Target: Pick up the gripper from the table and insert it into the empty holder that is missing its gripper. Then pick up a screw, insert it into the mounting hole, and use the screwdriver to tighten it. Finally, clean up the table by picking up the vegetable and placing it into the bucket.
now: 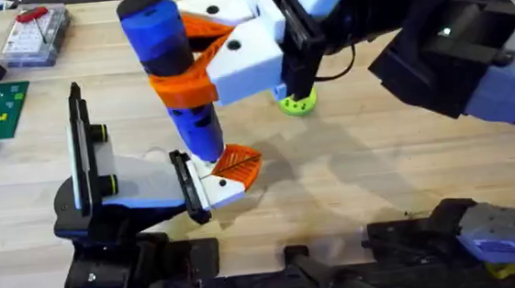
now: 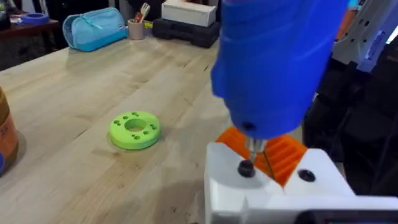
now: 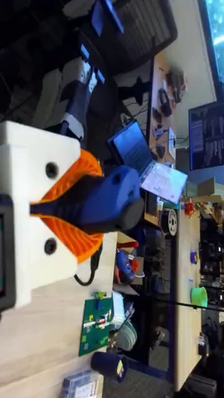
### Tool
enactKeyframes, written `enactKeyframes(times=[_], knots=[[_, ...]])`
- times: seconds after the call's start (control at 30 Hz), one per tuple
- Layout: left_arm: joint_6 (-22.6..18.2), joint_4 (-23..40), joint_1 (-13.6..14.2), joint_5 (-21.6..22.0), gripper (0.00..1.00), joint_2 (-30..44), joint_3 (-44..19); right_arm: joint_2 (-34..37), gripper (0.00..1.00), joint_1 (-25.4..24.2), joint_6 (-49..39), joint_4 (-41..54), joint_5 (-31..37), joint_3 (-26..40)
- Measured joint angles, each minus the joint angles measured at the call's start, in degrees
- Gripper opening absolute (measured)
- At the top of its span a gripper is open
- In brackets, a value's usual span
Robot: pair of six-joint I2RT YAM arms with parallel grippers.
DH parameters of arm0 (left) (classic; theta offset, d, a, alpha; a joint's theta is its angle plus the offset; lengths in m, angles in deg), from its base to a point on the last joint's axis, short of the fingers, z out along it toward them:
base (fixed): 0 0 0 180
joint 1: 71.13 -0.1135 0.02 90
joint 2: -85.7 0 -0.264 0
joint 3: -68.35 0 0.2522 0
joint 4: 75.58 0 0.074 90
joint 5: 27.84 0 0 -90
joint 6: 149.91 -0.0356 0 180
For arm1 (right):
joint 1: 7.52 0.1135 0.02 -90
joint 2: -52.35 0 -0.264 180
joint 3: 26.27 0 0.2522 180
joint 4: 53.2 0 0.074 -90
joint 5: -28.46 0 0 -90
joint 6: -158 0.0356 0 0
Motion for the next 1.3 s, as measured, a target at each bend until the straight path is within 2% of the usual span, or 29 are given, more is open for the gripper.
enactKeyframes(times=[1.3], knots=[[0.0, 0.0, 0.0, 0.2, 0.013, 0.0, 0.0, 0.0, 0.051, 0.0, -1.1, 0.4, 0.0, 0.0]])
